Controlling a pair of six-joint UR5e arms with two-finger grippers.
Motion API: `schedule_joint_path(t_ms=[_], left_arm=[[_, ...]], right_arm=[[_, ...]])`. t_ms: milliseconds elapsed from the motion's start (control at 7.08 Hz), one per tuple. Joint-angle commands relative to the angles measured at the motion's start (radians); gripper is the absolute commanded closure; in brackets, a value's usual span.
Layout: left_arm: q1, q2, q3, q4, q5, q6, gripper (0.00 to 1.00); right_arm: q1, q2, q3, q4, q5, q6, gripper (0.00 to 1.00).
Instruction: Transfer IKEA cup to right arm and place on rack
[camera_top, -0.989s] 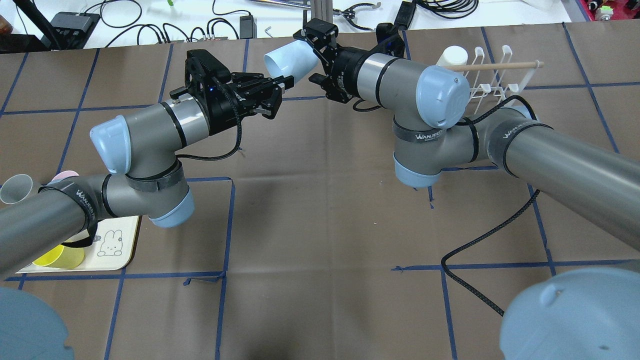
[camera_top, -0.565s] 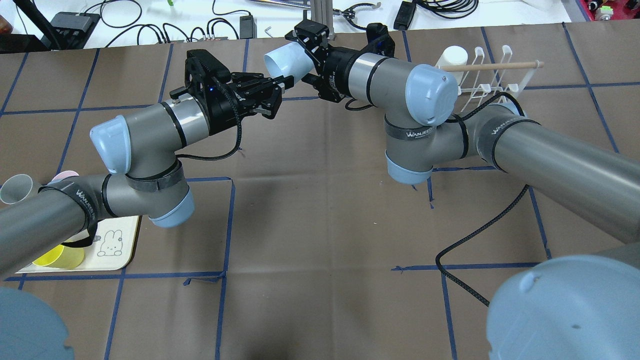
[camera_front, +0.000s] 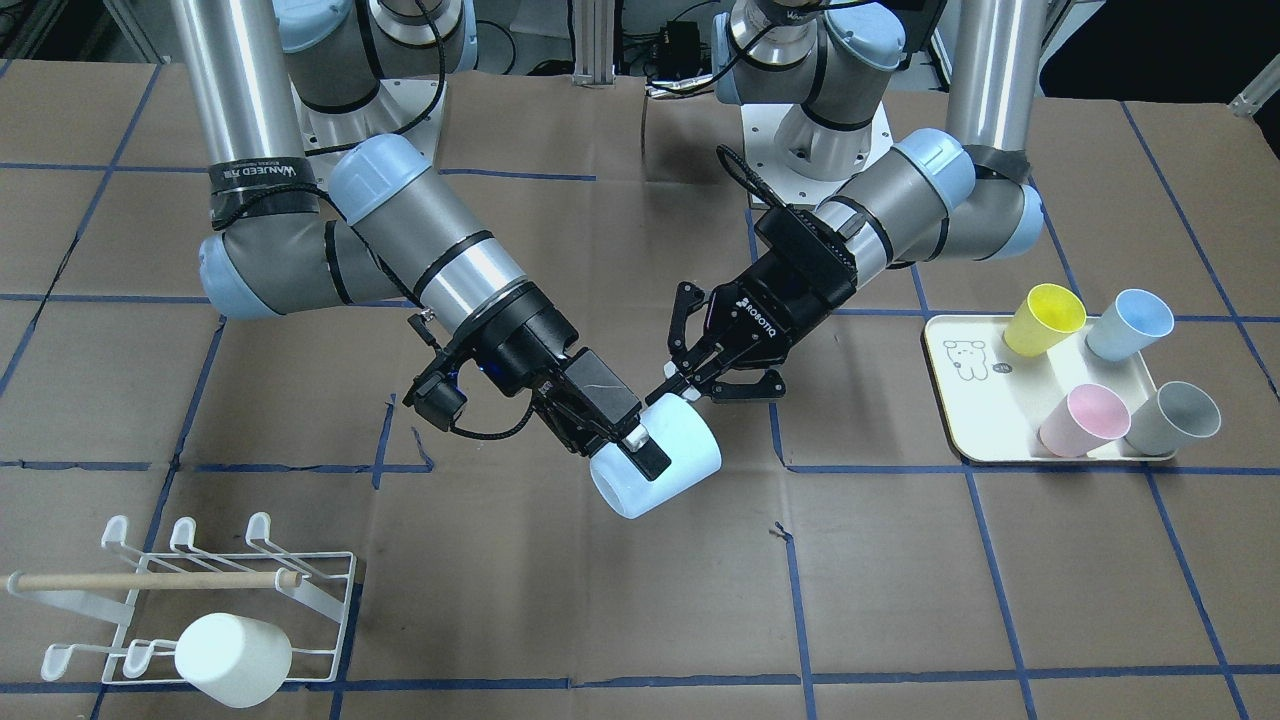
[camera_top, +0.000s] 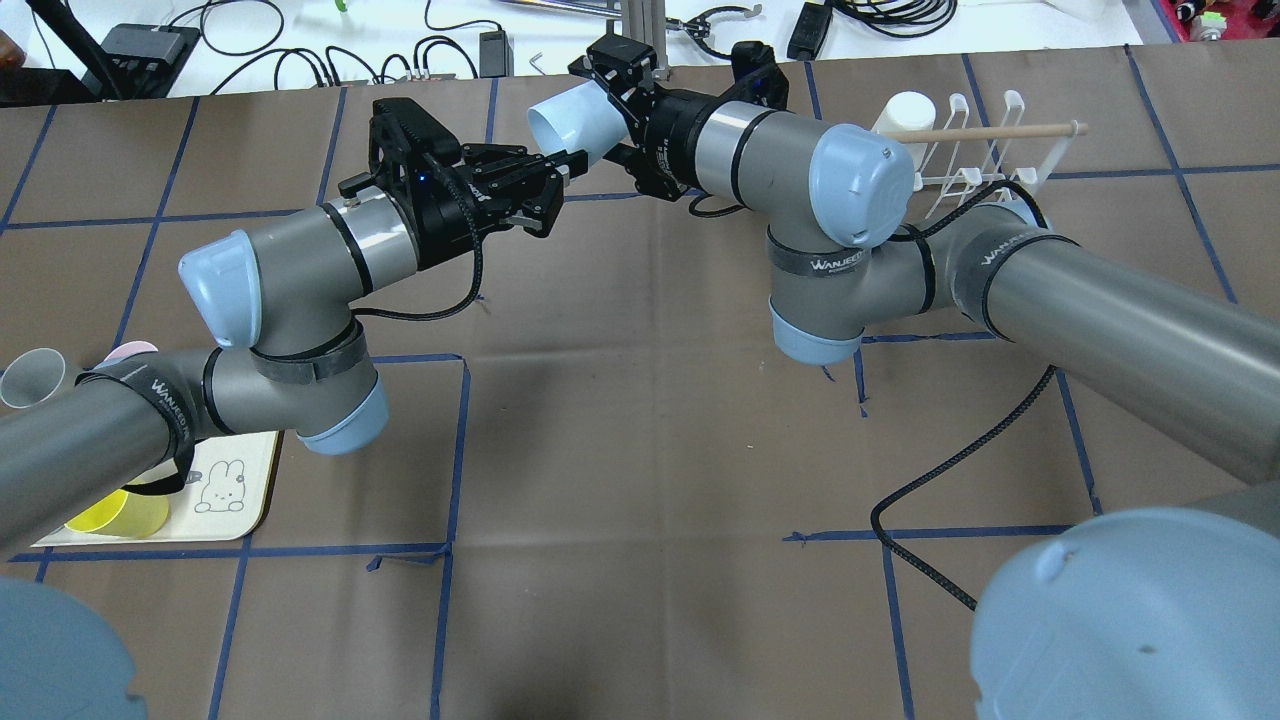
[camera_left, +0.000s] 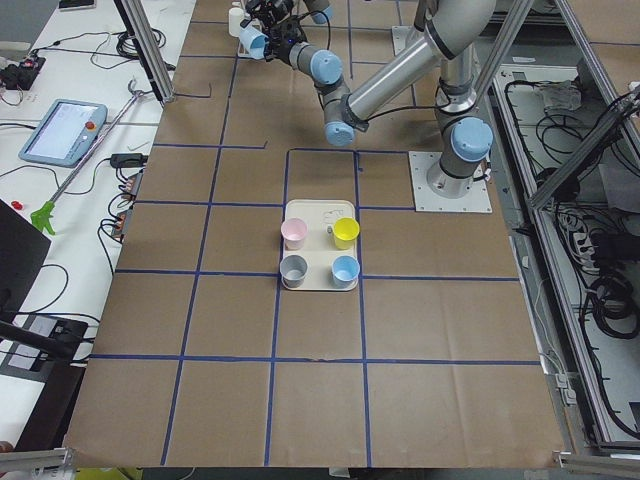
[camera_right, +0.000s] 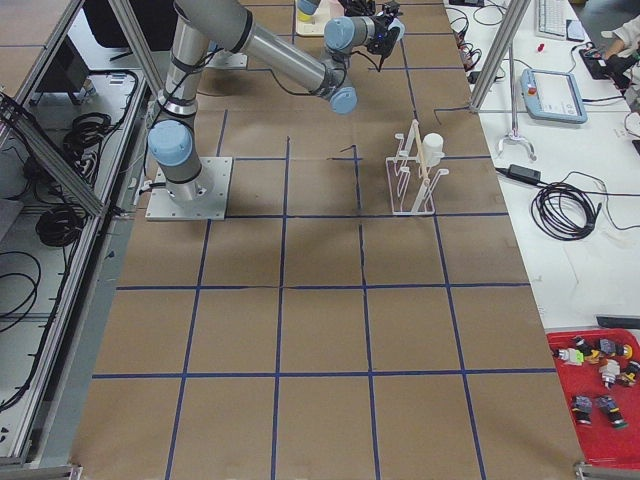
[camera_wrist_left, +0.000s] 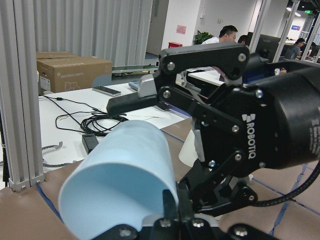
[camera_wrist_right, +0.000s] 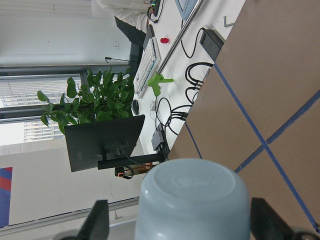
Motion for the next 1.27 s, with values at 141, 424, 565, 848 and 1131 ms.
schedule_joint_path(t_ms=[141,424,565,848,1131], left_arm=[[0.0,0.0,0.0,0.0,0.0,0.0,0.9],[0.0,0.0,0.0,0.002,0.0,0.0,0.89],[0.0,0.0,0.0,0.002,0.0,0.0,0.88],[0.0,0.0,0.002,0.006,0.011,-0.038,0.55],[0.0,-0.003,0.002,0.009,0.021,-0.041,0.13]], right_arm=[[0.0,0.002,-0.002,0.0,-0.001,0.0,0.24],[0.0,0.002,0.0,0.0,0.0,-0.01,0.49],[0.0,0.001,0.0,0.0,0.0,-0.011,0.58],[0.0,0.001,0.001,0.002,0.0,-0.011,0.6],[0.0,0.001,0.0,0.002,0.0,-0.013,0.62]])
